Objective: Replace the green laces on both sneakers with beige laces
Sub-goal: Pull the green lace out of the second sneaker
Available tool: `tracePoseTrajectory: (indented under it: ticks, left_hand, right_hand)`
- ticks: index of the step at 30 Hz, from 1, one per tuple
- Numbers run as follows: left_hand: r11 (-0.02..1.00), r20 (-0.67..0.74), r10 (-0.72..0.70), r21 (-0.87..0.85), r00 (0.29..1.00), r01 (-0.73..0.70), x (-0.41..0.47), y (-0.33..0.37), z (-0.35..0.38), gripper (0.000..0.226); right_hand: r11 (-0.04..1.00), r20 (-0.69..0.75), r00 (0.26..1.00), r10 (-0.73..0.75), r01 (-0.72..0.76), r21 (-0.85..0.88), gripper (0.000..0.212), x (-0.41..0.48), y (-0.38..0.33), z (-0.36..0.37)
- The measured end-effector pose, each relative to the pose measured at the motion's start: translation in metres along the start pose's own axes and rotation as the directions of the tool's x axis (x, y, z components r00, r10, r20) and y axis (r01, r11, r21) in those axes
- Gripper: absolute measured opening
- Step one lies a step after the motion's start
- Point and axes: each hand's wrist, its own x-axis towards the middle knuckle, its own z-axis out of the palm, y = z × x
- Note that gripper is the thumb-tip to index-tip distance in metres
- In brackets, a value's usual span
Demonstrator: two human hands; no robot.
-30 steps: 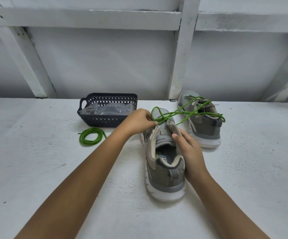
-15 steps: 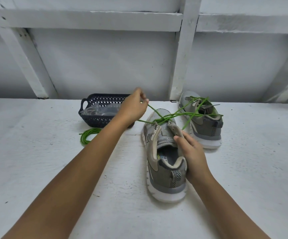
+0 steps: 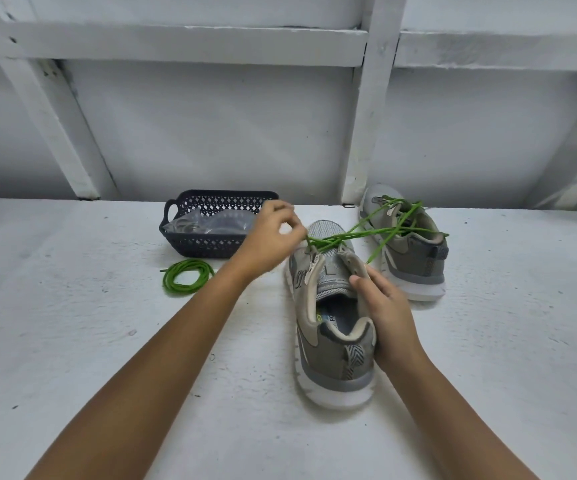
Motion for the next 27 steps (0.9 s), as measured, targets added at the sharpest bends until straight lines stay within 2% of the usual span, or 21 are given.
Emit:
tracePoseTrajectory:
  ticks: [1, 3, 4, 5, 6, 7, 9, 10, 11, 13, 18, 23, 25, 27]
  left_hand:
    - [0.976, -0.064, -0.054, -0.214, 0.997, 0.039, 0.000, 0.005, -0.004, 0.021]
    - [0.784, -0.100, -0.096, -0.621, 0.990, 0.013, -0.001, 0.014, -0.015, 0.031]
    - [0.675, -0.061, -0.074, -0.738, 0.995, 0.005, -0.002, 0.017, -0.019, 0.032]
    - [0.634, -0.010, -0.040, -0.773, 0.999, 0.018, -0.004, 0.020, -0.023, 0.029]
    - [0.684, 0.056, -0.022, -0.727, 0.998, 0.056, -0.005, 0.022, -0.025, 0.026]
    - [0.791, 0.127, -0.032, -0.603, 0.991, 0.103, -0.005, 0.022, -0.025, 0.025]
    - [0.973, 0.234, -0.088, -0.186, 0.968, 0.133, -0.005, 0.021, -0.018, 0.023]
    - [0.995, 0.261, -0.100, 0.031, 0.960, 0.095, -0.005, 0.018, -0.013, 0.019]
    - [0.975, 0.272, -0.084, 0.221, 0.959, 0.022, -0.003, 0.014, -0.007, 0.017]
    - [0.894, 0.274, -0.030, 0.438, 0.961, -0.097, -0.002, 0.005, 0.006, 0.022]
    - [0.921, 0.150, -0.038, 0.388, 0.988, -0.023, -0.001, -0.003, 0.018, 0.019]
    - [0.927, 0.150, -0.055, 0.375, 0.987, -0.005, -0.001, -0.005, 0.017, 0.020]
    - [0.964, 0.165, -0.108, 0.259, 0.980, 0.062, -0.001, -0.003, 0.012, 0.020]
    - [0.979, 0.277, -0.182, -0.041, 0.943, 0.201, -0.003, 0.001, -0.001, 0.020]
  right_hand:
    - [1.000, -0.001, 1.000, 0.001, -0.001, -0.002, 0.049, 0.001, 0.000, 0.000]
    - [1.000, 0.000, 1.000, 0.001, -0.001, 0.004, 0.049, 0.001, 0.001, 0.000]
    - [1.000, 0.000, 1.000, 0.001, -0.001, 0.010, 0.048, 0.000, 0.001, 0.000]
    - [1.000, 0.000, 1.000, 0.000, 0.000, 0.015, 0.045, 0.000, 0.001, 0.000]
    - [1.000, -0.002, 1.000, -0.004, 0.004, 0.021, 0.041, 0.000, 0.001, 0.000]
    - [1.000, -0.003, 1.000, -0.008, 0.008, 0.025, 0.035, 0.000, 0.000, 0.000]
    - [1.000, -0.010, 1.000, -0.007, 0.007, 0.027, 0.031, -0.001, -0.001, 0.001]
    - [1.000, -0.012, 1.000, -0.005, 0.006, 0.027, 0.031, -0.002, -0.002, 0.001]
    - [1.000, -0.011, 1.000, -0.005, 0.006, 0.028, 0.031, -0.002, -0.002, 0.002]
    - [1.000, -0.014, 1.000, -0.003, 0.003, 0.025, 0.032, -0.002, -0.003, 0.002]
    - [1.000, -0.022, 1.000, -0.007, 0.007, 0.006, 0.032, -0.002, -0.002, 0.000]
    - [1.000, -0.017, 1.000, -0.010, 0.010, -0.001, 0.033, -0.003, -0.003, 0.001]
    - [1.000, -0.015, 1.000, -0.010, 0.010, 0.001, 0.033, -0.003, -0.004, 0.001]
    - [1.000, -0.011, 1.000, -0.011, 0.011, 0.007, 0.032, -0.004, -0.005, 0.002]
